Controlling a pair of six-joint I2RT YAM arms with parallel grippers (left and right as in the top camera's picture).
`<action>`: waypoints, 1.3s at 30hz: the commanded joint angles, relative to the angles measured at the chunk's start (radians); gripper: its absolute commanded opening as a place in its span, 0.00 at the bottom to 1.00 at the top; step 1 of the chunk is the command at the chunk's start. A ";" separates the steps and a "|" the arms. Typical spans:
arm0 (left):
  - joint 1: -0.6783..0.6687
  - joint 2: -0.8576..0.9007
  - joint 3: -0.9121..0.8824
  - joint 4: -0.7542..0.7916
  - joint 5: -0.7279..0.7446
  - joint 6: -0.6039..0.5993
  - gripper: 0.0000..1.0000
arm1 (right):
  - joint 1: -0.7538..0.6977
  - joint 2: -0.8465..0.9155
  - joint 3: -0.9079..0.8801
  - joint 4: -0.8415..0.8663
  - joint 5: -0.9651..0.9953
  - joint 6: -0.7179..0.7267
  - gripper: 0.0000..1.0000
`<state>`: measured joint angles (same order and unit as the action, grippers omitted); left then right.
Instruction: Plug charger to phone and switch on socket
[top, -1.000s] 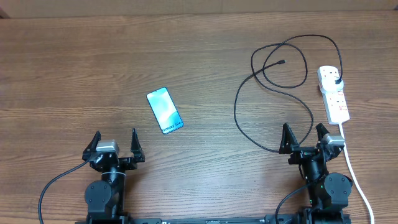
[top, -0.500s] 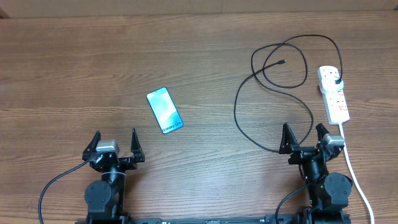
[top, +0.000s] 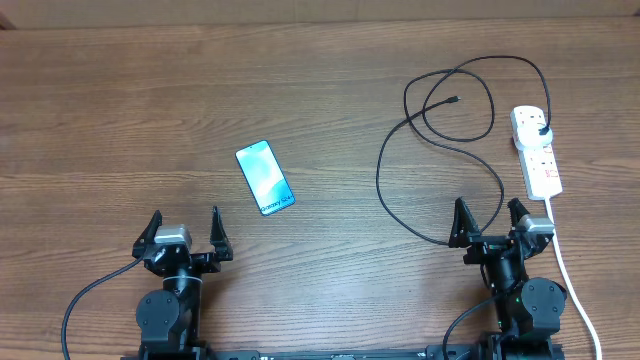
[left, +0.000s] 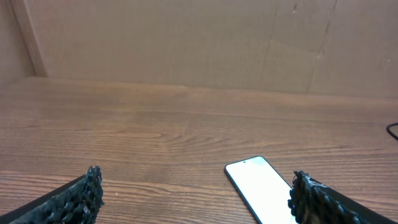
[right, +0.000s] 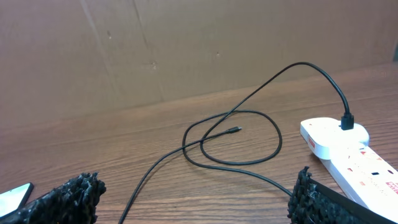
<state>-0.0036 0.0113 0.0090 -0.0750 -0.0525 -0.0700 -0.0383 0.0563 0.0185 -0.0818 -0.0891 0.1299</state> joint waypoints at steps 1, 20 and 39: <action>0.010 -0.007 -0.004 0.001 0.008 0.022 0.99 | 0.005 0.002 -0.010 0.003 0.009 -0.008 1.00; 0.010 -0.007 -0.004 0.001 0.009 0.022 1.00 | 0.005 0.002 -0.010 0.003 0.009 -0.008 1.00; 0.010 -0.007 -0.004 -0.001 0.095 -0.090 1.00 | 0.005 0.002 -0.010 0.003 0.009 -0.008 1.00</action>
<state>-0.0036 0.0113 0.0090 -0.0757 0.0128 -0.0978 -0.0383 0.0563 0.0185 -0.0818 -0.0891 0.1299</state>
